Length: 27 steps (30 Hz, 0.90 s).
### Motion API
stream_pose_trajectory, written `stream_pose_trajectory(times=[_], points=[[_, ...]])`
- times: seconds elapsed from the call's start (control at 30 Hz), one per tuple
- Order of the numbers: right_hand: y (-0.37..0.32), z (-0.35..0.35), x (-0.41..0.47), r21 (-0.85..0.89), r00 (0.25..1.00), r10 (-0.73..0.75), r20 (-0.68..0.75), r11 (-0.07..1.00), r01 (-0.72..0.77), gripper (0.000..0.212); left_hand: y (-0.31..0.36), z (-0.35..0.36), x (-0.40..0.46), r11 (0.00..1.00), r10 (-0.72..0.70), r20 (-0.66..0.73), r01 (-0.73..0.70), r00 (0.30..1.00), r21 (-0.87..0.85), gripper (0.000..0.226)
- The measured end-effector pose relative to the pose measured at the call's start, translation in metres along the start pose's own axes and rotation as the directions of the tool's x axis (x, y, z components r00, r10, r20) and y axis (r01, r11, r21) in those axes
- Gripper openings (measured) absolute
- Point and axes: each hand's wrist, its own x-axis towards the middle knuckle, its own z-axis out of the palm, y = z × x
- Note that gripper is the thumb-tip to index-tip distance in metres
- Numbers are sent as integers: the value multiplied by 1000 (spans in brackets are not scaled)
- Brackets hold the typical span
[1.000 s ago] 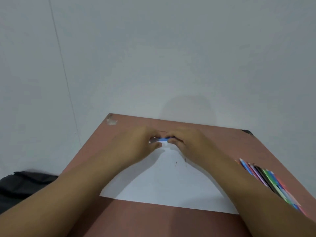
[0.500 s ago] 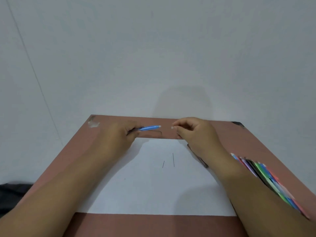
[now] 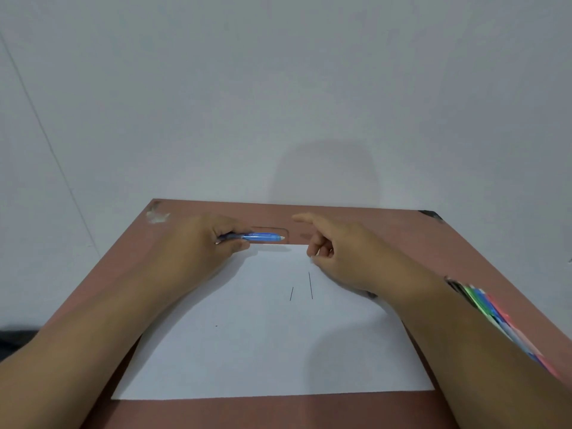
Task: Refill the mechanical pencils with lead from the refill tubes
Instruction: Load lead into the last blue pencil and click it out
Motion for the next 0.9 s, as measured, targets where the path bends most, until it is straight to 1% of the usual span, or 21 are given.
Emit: stream_pose_trajectory(times=[0.1,0.23,0.33,0.37,0.43,0.5,0.57,0.63,0.7,0.8,0.83,0.9], points=[[0,1,1,41,999,19,26,999,-20,64,3,0,0,1000,-5,21,5,1000,-11,13],[2,2,1,70,998,56,17,996,-57,59,2,0,0,1000,-13,22,13,1000,-19,17],[1,2,1,79,998,65,20,995,-66,55,5,0,-1,999,13,28,-12,1000,-36,34],[1,1,0,77,998,63,19,995,-65,52,6,0,-1,999,16,28,-15,999,-38,35],[-1,0,-2,70,998,63,6,996,-63,45,6,2,-1,999,3,28,-1,1000,-42,23],[-5,-2,-4,91,997,57,-44,994,-53,35,6,2,0,999,0,27,1,1000,-39,17],[-10,-3,-4,124,991,11,-130,992,6,17,8,3,-1,999,27,22,-26,999,-42,23],[-16,-2,-3,156,984,-29,-175,986,57,7,10,2,-1,998,55,17,-54,998,-42,35],[-19,0,-2,157,979,-44,-199,985,76,8,13,3,-2,997,65,17,-65,998,-48,40],[-20,2,-2,171,975,-37,-220,982,76,10,15,2,-3,997,58,23,-57,998,-42,39],[-20,2,-2,182,974,-37,-221,980,78,10,15,2,-3,997,63,21,-62,998,-38,37],[-20,3,-2,190,974,-37,-225,978,81,11,15,2,-3,997,65,18,-64,998,-32,27]])
